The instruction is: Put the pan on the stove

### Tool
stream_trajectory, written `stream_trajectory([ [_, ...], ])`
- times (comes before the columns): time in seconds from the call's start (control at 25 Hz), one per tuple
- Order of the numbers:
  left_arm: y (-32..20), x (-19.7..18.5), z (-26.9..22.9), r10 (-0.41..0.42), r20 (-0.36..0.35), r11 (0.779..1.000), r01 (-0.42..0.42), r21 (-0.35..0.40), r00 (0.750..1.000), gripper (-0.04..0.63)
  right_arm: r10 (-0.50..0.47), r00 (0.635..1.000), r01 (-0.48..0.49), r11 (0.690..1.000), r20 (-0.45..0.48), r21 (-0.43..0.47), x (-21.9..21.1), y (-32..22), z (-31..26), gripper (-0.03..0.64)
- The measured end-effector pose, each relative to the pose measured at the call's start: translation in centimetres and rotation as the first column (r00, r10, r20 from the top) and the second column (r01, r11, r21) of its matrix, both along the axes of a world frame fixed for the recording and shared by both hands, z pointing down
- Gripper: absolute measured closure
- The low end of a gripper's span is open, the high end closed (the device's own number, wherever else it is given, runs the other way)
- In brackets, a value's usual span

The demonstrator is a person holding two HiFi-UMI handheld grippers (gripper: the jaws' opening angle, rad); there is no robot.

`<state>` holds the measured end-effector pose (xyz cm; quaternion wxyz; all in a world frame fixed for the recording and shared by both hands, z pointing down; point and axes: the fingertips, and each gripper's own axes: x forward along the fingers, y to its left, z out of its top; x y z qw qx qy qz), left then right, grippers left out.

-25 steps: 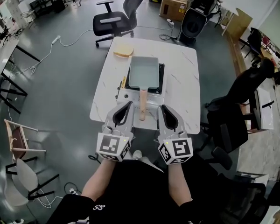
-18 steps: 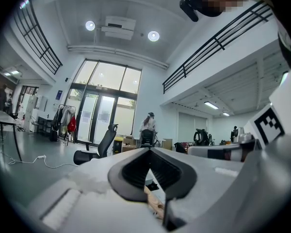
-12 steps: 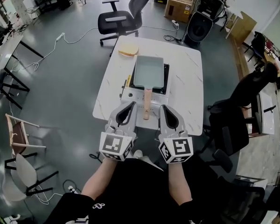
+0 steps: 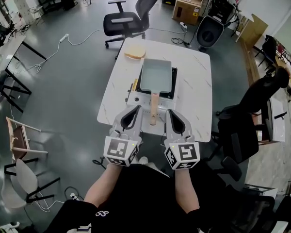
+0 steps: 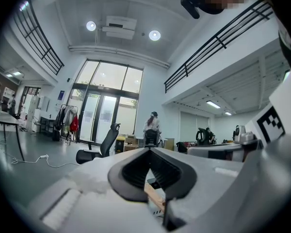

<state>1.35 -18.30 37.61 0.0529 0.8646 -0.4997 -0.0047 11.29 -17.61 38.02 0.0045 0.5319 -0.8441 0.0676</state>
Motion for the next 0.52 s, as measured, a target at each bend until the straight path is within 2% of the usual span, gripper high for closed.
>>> stream_trajectory([
  [0.52, -0.22, -0.39, 0.33, -0.015, 0.0, 1.0, 0.015, 0.004, 1.0, 0.595, 0.006, 1.0, -0.006, 1.0, -0.017, -0.002, 0.3, -0.17, 0.57, 0.627],
])
